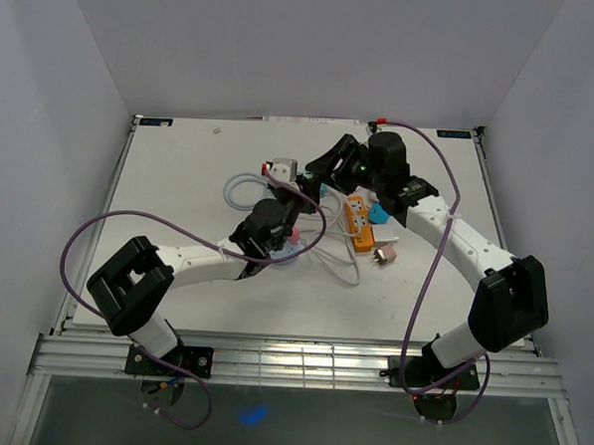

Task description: Insert the plug

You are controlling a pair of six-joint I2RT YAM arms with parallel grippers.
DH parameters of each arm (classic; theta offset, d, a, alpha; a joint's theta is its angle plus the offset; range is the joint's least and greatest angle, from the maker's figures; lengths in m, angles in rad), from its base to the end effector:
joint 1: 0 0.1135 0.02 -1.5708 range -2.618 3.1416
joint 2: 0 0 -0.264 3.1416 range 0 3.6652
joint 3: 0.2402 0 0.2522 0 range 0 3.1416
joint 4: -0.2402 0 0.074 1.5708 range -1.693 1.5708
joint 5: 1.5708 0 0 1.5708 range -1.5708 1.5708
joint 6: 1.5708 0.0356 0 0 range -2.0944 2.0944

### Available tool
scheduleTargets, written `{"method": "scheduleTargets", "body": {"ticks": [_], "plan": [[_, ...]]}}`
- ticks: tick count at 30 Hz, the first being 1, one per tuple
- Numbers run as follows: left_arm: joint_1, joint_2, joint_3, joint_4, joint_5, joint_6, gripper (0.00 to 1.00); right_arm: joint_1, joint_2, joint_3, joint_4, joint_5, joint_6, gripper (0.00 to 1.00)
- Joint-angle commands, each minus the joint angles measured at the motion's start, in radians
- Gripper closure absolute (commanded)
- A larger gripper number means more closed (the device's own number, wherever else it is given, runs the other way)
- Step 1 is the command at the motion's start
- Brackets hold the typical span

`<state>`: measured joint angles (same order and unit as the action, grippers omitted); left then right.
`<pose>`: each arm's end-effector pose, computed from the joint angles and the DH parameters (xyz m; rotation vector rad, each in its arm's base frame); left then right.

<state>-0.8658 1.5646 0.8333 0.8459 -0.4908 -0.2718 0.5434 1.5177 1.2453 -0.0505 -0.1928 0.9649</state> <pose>0.2366 -0.2522 0.2706 0.0346 1.4948 -0.5660 0.3058 0.1927 0.3344 0.2924 2.0565 1.1674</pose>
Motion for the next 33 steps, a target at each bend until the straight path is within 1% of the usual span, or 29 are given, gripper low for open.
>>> {"method": "scheduleTargets", "body": {"ticks": [1, 3, 4, 6, 7, 9, 11, 12, 13, 15, 16, 17, 18, 19, 20, 22, 23, 25, 27, 29, 30, 31, 33], "plan": [[0.004, -0.046, -0.003, 0.041, 0.037, 0.0, 1.0, 0.004, -0.037, -0.006, 0.038, -0.045, -0.003, 0.37], [0.005, -0.066, -0.039, 0.045, 0.037, -0.003, 1.0, -0.005, -0.036, -0.001, 0.038, -0.046, -0.006, 0.33], [0.005, -0.078, -0.051, 0.045, 0.032, -0.003, 1.0, -0.007, -0.034, 0.0, 0.038, -0.05, -0.009, 0.25], [0.007, -0.127, -0.095, 0.041, 0.035, -0.003, 1.0, -0.019, -0.033, 0.003, 0.038, -0.051, -0.017, 0.2], [0.007, -0.147, -0.109, 0.035, 0.038, -0.001, 1.0, -0.023, -0.033, 0.005, 0.038, -0.056, -0.018, 0.15], [0.008, -0.213, -0.153, -0.001, 0.043, -0.01, 1.0, -0.042, -0.03, 0.012, 0.038, -0.063, -0.04, 0.13], [0.014, -0.262, -0.181, -0.051, 0.069, -0.018, 1.0, -0.054, -0.027, 0.028, 0.021, -0.074, -0.07, 0.13], [0.016, -0.32, -0.204, -0.079, 0.095, -0.02, 1.0, -0.059, -0.025, 0.04, 0.018, -0.083, -0.089, 0.13], [0.019, -0.351, -0.212, -0.106, 0.104, -0.023, 1.0, -0.063, -0.024, 0.049, 0.012, -0.105, -0.135, 0.13], [0.03, -0.44, -0.22, -0.244, 0.103, -0.052, 1.0, -0.074, -0.011, 0.074, -0.026, -0.135, -0.196, 0.12], [0.034, -0.468, -0.211, -0.305, 0.106, -0.07, 1.0, -0.077, -0.002, 0.11, -0.05, -0.158, -0.253, 0.13], [0.048, -0.494, -0.206, -0.418, 0.11, -0.095, 1.0, -0.08, 0.004, 0.129, -0.111, -0.163, -0.279, 0.13], [0.051, -0.541, -0.203, -0.512, 0.11, -0.101, 1.0, -0.08, 0.012, 0.147, -0.124, -0.187, -0.337, 0.13], [0.051, -0.564, -0.203, -0.513, 0.11, -0.11, 1.0, -0.08, 0.015, 0.154, -0.14, -0.194, -0.338, 0.13], [0.054, -0.587, -0.201, -0.594, 0.109, -0.134, 1.0, -0.08, 0.018, 0.158, -0.159, -0.2, -0.379, 0.14], [0.054, -0.648, -0.197, -0.68, 0.071, -0.185, 1.0, -0.077, 0.032, 0.158, -0.199, -0.218, -0.431, 0.14], [0.056, -0.669, -0.197, -0.758, 0.061, -0.208, 1.0, -0.076, 0.036, 0.145, -0.21, -0.22, -0.472, 0.14], [0.056, -0.716, -0.2, -0.807, 0.058, -0.254, 1.0, -0.069, 0.042, 0.111, -0.192, -0.253, -0.518, 0.16], [0.056, -0.736, -0.194, -0.891, 0.058, -0.305, 1.0, -0.054, 0.076, 0.101, -0.207, -0.266, -0.606, 0.17], [0.057, -0.753, -0.178, -0.976, 0.044, -0.339, 1.0, -0.008, 0.126, 0.146, -0.277, -0.271, -0.696, 0.18], [0.057, -0.758, -0.174, -1.001, 0.038, -0.349, 1.0, 0.013, 0.143, 0.166, -0.31, -0.249, -0.785, 0.19], [0.057, -0.762, -0.169, -1.031, 0.025, -0.389, 1.0, 0.035, 0.16, 0.183, -0.357, -0.209, -0.826, 0.21], [0.057, -0.787, -0.172, -1.094, -0.009, -0.424, 1.0, 0.09, 0.208, 0.216, -0.38, -0.185, -0.886, 0.22]]}}
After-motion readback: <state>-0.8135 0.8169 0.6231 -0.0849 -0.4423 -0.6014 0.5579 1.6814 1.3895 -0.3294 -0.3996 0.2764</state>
